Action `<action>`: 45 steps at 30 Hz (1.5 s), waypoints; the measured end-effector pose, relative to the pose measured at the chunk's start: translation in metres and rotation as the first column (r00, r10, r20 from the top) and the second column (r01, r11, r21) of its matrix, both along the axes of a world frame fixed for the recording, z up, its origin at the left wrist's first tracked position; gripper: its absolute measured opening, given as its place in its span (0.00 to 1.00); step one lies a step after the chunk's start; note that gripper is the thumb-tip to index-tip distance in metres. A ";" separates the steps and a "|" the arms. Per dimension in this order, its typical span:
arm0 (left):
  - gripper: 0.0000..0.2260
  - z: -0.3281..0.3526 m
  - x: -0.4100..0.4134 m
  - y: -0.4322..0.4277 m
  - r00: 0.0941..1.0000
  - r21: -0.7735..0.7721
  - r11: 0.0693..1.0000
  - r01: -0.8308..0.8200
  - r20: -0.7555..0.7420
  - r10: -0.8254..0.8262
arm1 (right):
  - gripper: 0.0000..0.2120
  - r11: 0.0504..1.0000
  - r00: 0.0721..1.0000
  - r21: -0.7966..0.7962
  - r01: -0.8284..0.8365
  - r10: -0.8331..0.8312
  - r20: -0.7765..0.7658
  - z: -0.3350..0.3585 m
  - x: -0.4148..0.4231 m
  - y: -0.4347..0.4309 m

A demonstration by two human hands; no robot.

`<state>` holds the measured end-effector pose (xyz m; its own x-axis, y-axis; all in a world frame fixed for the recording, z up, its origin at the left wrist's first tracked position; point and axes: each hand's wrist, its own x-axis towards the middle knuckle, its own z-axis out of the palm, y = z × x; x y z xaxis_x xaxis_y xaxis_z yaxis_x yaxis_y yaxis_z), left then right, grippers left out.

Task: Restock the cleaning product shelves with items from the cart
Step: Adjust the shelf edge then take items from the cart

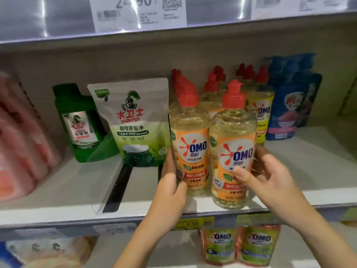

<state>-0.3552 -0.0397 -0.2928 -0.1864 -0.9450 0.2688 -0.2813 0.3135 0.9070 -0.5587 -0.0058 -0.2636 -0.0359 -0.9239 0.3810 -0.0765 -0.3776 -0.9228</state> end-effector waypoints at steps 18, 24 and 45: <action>0.36 0.002 -0.001 0.000 0.994 0.007 0.998 0.056 -0.091 -0.055 | 0.26 0.998 0.959 -0.008 0.066 -0.066 -0.275 0.005 0.001 -0.060; 0.37 0.008 -0.004 0.000 0.990 0.024 0.997 0.080 -0.117 -0.077 | 0.30 0.987 0.915 -0.026 0.157 -0.155 -0.372 0.003 0.006 -0.062; 0.07 -0.009 0.049 0.116 0.971 -0.331 0.920 -0.207 -0.186 0.152 | 0.06 0.987 0.987 -0.102 -0.126 0.115 -0.110 0.001 0.076 0.087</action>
